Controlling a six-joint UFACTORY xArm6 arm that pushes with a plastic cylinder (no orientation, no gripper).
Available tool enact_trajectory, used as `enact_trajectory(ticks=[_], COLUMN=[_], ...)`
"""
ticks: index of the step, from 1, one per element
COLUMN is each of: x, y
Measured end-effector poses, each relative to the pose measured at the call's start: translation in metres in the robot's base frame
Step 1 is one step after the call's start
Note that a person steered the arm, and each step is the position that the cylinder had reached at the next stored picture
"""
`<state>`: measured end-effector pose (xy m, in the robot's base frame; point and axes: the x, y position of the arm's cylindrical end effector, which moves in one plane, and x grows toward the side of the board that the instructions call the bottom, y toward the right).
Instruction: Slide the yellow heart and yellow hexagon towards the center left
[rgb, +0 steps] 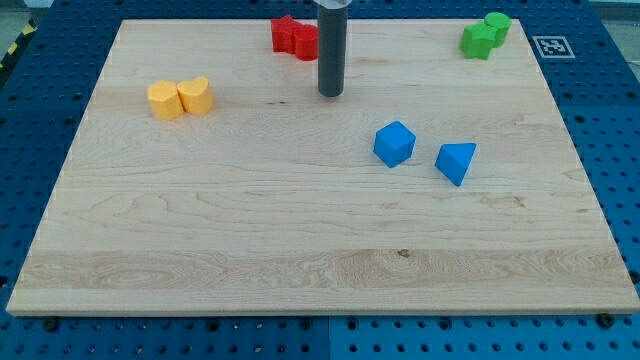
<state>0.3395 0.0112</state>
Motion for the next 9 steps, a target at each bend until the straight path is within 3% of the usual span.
enact_trajectory(ticks=[2, 5, 9], x=[0.0, 0.003, 0.003], y=[-0.002, -0.121, -0.159])
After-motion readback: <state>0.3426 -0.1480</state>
